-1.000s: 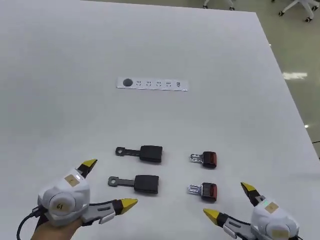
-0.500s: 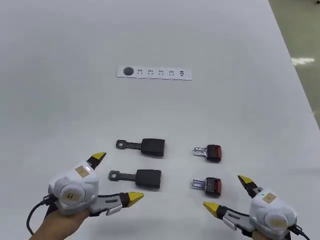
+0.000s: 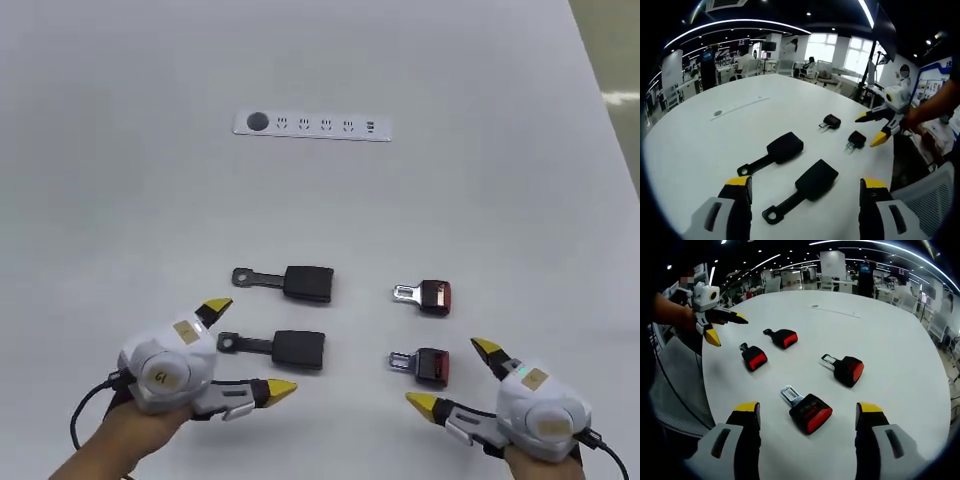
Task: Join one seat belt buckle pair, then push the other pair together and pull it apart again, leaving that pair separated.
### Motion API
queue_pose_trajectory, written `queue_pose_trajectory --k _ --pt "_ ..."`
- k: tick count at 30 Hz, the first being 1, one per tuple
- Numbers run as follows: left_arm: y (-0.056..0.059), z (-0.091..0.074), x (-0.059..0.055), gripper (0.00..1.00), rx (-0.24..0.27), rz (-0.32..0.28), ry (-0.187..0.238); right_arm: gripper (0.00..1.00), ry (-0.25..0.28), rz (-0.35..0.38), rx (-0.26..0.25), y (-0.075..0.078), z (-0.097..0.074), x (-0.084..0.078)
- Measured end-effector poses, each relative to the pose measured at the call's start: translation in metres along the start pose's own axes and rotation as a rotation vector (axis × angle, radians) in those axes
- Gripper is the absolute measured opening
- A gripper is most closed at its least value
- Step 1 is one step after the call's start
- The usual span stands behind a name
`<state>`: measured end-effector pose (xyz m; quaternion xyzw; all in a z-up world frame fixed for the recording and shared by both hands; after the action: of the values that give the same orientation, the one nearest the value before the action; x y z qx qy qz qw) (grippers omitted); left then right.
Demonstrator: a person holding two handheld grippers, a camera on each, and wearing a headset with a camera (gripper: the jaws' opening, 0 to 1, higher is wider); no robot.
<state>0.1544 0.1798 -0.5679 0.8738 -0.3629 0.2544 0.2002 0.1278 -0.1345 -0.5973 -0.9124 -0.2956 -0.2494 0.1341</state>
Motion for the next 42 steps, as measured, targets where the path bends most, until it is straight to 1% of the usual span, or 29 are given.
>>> queue_pose_trajectory --k 1,4,6,8,11,13,14,16,18,19,20,23,25,26,27,30,32,34,35,36,39,40,41,42 --pt "0.0 0.0 0.005 0.9 -0.006 0.008 -0.008 0.77 -0.004 -0.005 0.003 0.001 0.001 0.0" --pt "-0.001 0.006 0.004 0.88 -0.018 0.03 -0.028 0.76 -0.023 -0.02 0.014 0.004 0.009 -0.004" --pt "0.0 0.009 0.008 0.87 -0.033 0.043 -0.033 0.77 -0.031 -0.027 0.029 0.006 0.011 -0.004" --pt "-0.001 0.014 0.008 0.87 -0.049 0.057 -0.037 0.76 -0.039 -0.037 0.042 0.006 0.013 -0.003" --pt "-0.002 0.024 0.006 0.84 -0.078 0.095 -0.064 0.76 -0.056 -0.058 0.052 0.007 0.015 -0.002" --pt "-0.002 0.031 0.005 0.83 -0.089 0.143 -0.079 0.75 -0.062 -0.065 0.064 0.008 0.017 -0.002" --pt "-0.002 0.034 0.004 0.83 -0.097 0.165 -0.097 0.75 -0.066 -0.068 0.066 0.008 0.017 -0.001" --pt "-0.002 0.04 0.002 0.82 -0.105 0.192 -0.115 0.74 -0.073 -0.085 0.071 0.008 0.018 0.001" --pt "-0.002 0.046 0.001 0.81 -0.112 0.214 -0.133 0.73 -0.079 -0.095 0.092 0.008 0.019 0.002" --pt "-0.002 0.048 0.001 0.81 -0.121 0.212 -0.139 0.73 -0.087 -0.107 0.103 0.007 0.019 0.002" --pt "-0.002 0.049 0.0 0.8 -0.126 0.215 -0.142 0.73 -0.094 -0.117 0.103 0.007 0.019 0.003" --pt "0.0 0.054 0.0 0.78 -0.136 0.261 -0.165 0.72 -0.109 -0.146 0.114 0.007 0.021 0.003" --pt "-0.001 0.056 0.0 0.77 -0.136 0.295 -0.172 0.72 -0.117 -0.155 0.126 0.008 0.022 0.004" --pt "-0.001 0.057 0.0 0.76 -0.135 0.302 -0.175 0.72 -0.123 -0.165 0.132 0.009 0.023 0.003" --pt "-0.003 0.059 -0.002 0.75 -0.132 0.316 -0.187 0.71 -0.128 -0.175 0.136 0.01 0.023 0.003" --pt "-0.008 0.063 -0.004 0.72 -0.145 0.324 -0.206 0.69 -0.155 -0.21 0.156 0.011 0.025 0.004" --pt "-0.009 0.066 -0.005 0.7 -0.152 0.343 -0.225 0.67 -0.163 -0.223 0.166 0.01 0.026 0.005" --pt "-0.01 0.068 -0.005 0.67 -0.153 0.361 -0.229 0.67 -0.17 -0.239 0.179 0.01 0.027 0.004" --pt "-0.01 0.069 -0.004 0.66 -0.154 0.369 -0.228 0.66 -0.186 -0.259 0.184 0.011 0.028 0.003" --pt "-0.01 0.069 -0.004 0.64 -0.157 0.379 -0.23 0.66 -0.184 -0.277 0.185 0.011 0.028 0.004" --pt "-0.007 0.072 -0.006 0.6 -0.167 0.414 -0.241 0.62 -0.203 -0.309 0.194 0.012 0.028 0.004" --pt "-0.008 0.073 -0.004 0.58 -0.164 0.443 -0.223 0.61 -0.205 -0.321 0.197 0.013 0.028 0.004" --pt "-0.007 0.073 -0.006 0.56 -0.169 0.45 -0.234 0.61 -0.211 -0.34 0.195 0.013 0.028 0.004" --pt "-0.007 0.073 -0.006 0.54 -0.166 0.453 -0.235 0.59 -0.213 -0.349 0.193 0.014 0.028 0.004"
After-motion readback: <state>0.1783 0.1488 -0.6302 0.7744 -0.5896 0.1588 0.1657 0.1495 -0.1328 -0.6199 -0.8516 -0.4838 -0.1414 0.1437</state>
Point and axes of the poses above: the centre of the closed fingertips' face, and the gripper's own axes: z roughly forward along the fingers, y roughly to its right, x roughly out of its top, the point moved 8 cm from there along -z, roughly backward along the fingers, and after that the axes turned 15 degrees about -y, right-handed, at the moved point
